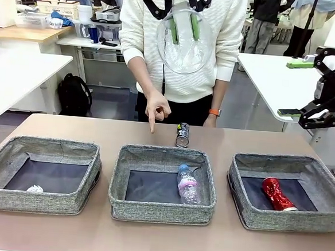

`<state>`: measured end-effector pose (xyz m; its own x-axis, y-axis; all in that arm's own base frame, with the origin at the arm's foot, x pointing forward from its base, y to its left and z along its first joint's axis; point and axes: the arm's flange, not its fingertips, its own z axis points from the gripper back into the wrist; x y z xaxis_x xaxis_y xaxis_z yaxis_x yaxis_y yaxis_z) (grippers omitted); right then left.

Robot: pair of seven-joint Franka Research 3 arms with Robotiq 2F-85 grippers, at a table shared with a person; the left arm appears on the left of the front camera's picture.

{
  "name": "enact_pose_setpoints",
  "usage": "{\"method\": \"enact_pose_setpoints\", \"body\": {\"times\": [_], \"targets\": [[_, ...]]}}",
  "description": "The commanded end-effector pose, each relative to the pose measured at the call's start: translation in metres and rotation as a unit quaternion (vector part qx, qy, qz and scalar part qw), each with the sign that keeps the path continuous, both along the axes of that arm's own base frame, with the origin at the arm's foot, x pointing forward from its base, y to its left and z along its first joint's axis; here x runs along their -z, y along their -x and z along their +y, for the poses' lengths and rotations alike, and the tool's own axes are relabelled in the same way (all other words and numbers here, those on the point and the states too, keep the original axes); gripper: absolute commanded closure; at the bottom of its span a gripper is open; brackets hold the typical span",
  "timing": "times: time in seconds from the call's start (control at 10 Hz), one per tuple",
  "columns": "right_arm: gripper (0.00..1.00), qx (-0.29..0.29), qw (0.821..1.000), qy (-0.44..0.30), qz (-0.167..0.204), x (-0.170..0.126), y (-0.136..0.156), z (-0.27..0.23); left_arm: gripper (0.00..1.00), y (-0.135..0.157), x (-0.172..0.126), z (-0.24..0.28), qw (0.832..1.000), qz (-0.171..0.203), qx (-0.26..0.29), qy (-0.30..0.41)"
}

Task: Sort the waste into the appropriate baskets.
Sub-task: Place the picked waste into the Fabric basket indicated by the person.

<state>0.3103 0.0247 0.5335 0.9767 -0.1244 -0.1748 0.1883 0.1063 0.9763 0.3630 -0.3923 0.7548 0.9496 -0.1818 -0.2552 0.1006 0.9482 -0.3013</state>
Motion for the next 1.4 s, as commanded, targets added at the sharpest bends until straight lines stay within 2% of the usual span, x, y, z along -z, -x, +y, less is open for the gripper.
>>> {"method": "enact_pose_setpoints", "body": {"times": [0.0, 0.3, 0.4, 0.5, 0.6, 0.8, 1.0, 1.1, 1.3], "targets": [[0.0, 0.0, 1.0, -0.011, -0.005, -0.003, 0.0, 0.001, 0.7, 0.005, 0.03, 0.009, 0.998, -0.049, -0.001, -0.027], [0.0, 0.0, 1.0, -0.011, -0.005, -0.003, 0.0, 0.001, 0.7, -0.004, 0.126, 0.04, 0.993, -0.092, -0.057, -0.039], [0.0, 0.0, 1.0, -0.011, -0.005, -0.003, 0.0, 0.001, 0.7, -0.005, 0.156, 0.046, 0.993, -0.101, -0.055, -0.018], [0.0, 0.0, 1.0, -0.011, -0.005, -0.003, 0.0, 0.001, 0.7, -0.01, 0.185, 0.048, 0.994, -0.098, -0.042, -0.025], [0.0, 0.0, 1.0, -0.011, -0.005, -0.003, 0.0, 0.001, 0.7, -0.018, 0.212, 0.049, 0.993, -0.099, -0.052, -0.032], [0.0, 0.0, 1.0, -0.011, -0.005, -0.003, 0.0, 0.001, 0.7, -0.035, 0.249, 0.043, 0.987, -0.122, -0.103, -0.035], [0.0, 0.0, 1.0, -0.011, -0.005, -0.003, 0.0, 0.001, 0.7, -0.036, 0.277, 0.028, 0.982, -0.144, -0.106, -0.059], [0.0, 0.0, 1.0, -0.011, -0.005, -0.003, 0.0, 0.001, 0.7, -0.037, 0.282, 0.026, 0.979, -0.158, -0.113, -0.065], [0.0, 0.0, 1.0, -0.011, -0.005, -0.003, 0.0, 0.001, 0.7, -0.039, 0.283, 0.026, 0.98, -0.149, -0.109, -0.076]]}}
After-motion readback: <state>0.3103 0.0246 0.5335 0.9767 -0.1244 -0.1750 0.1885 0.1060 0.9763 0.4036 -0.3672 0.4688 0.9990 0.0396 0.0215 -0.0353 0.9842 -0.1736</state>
